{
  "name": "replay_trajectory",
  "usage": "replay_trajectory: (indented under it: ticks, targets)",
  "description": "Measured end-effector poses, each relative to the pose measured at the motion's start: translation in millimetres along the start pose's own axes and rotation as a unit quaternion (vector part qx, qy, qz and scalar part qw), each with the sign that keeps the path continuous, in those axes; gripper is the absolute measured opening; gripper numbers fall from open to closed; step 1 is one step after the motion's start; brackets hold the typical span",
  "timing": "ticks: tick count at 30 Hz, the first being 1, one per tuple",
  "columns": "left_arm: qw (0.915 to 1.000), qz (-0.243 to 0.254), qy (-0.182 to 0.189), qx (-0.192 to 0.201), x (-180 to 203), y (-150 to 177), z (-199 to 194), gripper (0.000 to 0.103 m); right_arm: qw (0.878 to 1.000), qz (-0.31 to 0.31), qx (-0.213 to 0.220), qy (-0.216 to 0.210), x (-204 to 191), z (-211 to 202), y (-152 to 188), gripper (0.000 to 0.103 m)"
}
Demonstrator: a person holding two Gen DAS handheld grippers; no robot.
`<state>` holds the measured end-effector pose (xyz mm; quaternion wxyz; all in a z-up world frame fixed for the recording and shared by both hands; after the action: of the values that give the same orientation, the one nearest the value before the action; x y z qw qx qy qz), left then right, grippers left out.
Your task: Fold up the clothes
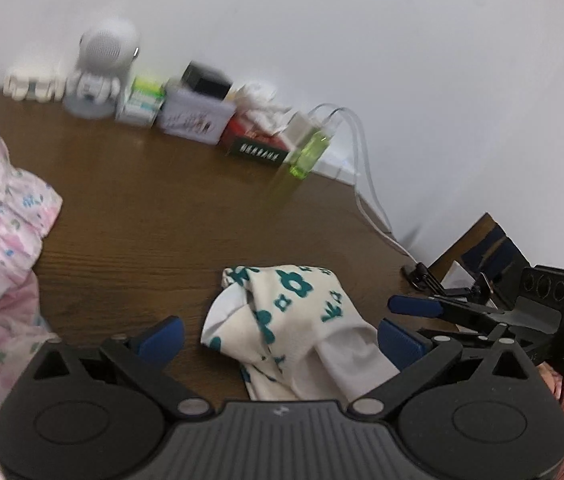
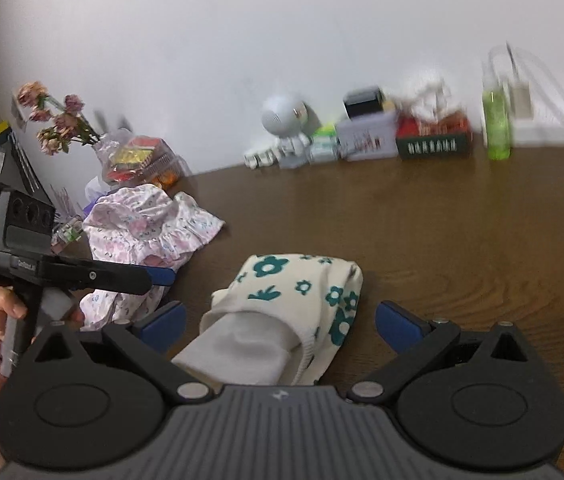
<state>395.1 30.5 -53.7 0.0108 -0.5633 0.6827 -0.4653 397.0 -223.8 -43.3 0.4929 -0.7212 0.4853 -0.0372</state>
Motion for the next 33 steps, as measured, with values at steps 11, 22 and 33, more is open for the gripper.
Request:
replay_trajectory:
  ticks: [11,22,33]
  targets:
    - [0.9986,0.027,0.008,-0.046,-17.6,-30.9,59.9,0.063,0.994,0.046,-0.063,-0.078,49.4,59.3,-24.6,0.093]
    - [0.9941,0.046,0.074,-0.065,-28.0,-29.5,73.8,0.052,0.988,0.017,-0.077,-0.135,47.1,75.1,-21.7,0.066]
    - [0.9935,0.057,0.073,-0.066,-29.6,-26.5,76.2,0.027,0.982,0.074,-0.078,-0.157,61.2,75.6,-15.8,0.027]
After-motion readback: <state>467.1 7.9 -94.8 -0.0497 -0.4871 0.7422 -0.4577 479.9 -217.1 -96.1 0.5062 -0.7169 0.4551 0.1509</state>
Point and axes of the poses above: each gripper's, at about its wrist camera, not at the fingertips, and z roughly the way its jaws point, x to its right, y to its underside, the point moved 7 cm from there along z, roughly the way its jaws point
